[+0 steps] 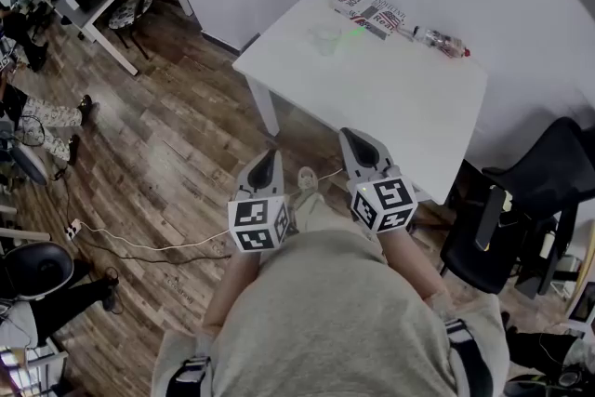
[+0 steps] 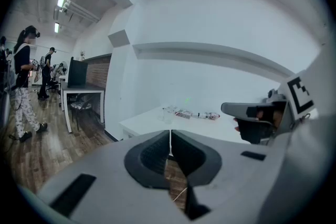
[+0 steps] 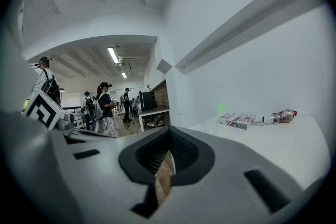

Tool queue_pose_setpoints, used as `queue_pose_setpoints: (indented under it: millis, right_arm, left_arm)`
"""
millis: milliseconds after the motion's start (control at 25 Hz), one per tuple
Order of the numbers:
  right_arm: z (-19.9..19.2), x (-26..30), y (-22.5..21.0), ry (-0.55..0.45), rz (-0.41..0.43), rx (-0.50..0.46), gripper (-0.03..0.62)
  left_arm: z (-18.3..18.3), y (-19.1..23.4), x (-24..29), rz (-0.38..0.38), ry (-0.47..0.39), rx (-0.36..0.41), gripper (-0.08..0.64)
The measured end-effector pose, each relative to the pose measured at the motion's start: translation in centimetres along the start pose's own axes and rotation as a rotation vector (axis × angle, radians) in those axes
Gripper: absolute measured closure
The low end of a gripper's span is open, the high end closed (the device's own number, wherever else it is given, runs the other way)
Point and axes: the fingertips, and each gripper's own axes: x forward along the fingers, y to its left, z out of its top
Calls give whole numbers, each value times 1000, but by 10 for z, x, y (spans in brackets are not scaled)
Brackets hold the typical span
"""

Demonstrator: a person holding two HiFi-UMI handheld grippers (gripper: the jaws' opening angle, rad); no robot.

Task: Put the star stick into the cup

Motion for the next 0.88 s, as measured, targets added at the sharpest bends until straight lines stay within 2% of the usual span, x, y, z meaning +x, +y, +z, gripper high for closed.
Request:
queue_pose_setpoints:
  millis: [880]
  right_arm:
    - [5, 7, -2, -7, 8, -10, 592]
  left_arm:
    - [1, 5, 4, -2, 11, -7, 551]
